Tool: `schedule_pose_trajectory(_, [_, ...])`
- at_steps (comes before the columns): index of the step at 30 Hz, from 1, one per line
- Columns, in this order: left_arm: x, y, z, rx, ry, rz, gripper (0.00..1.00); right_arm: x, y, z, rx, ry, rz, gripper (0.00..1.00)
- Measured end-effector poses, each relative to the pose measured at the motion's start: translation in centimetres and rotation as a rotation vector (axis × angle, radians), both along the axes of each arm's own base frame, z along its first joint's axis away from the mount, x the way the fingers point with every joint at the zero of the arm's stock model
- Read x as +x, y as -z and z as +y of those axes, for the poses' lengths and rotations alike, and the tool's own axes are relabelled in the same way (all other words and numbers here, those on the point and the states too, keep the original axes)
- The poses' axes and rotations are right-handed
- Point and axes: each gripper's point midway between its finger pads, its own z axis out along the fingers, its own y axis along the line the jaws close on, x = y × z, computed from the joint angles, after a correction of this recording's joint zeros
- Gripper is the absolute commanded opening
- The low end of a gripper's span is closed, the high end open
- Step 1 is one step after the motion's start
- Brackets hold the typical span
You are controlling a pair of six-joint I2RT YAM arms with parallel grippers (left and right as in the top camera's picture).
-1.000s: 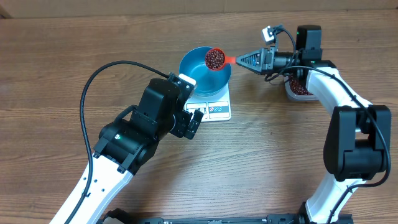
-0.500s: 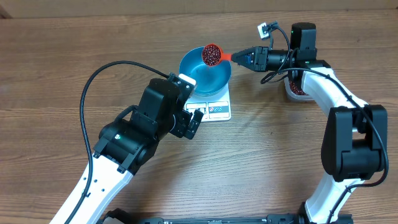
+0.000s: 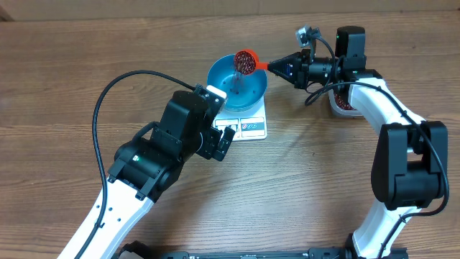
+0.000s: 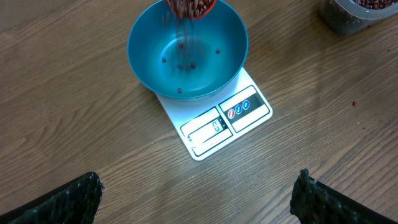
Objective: Scoop item into bowl and weigh 150g on scale
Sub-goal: 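Tilt the red cup with the right gripper to pour beans into bowl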
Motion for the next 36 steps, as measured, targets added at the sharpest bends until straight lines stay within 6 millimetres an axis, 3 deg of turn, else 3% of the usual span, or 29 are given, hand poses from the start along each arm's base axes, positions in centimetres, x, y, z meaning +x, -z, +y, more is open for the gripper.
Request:
schedule_pose_trajectory(25, [-0.01,0.01,0.00,0.000,0.000,0.000,1.00,0.06,-0.09,0.01,-0.179,-0.166,-0.659,0.04])
schedule_pose_trajectory(36, [0.00,0.00,0.00,0.000,0.000,0.000,1.00,0.13,-0.19,0.01,-0.212,-0.194,-0.782,0.04])
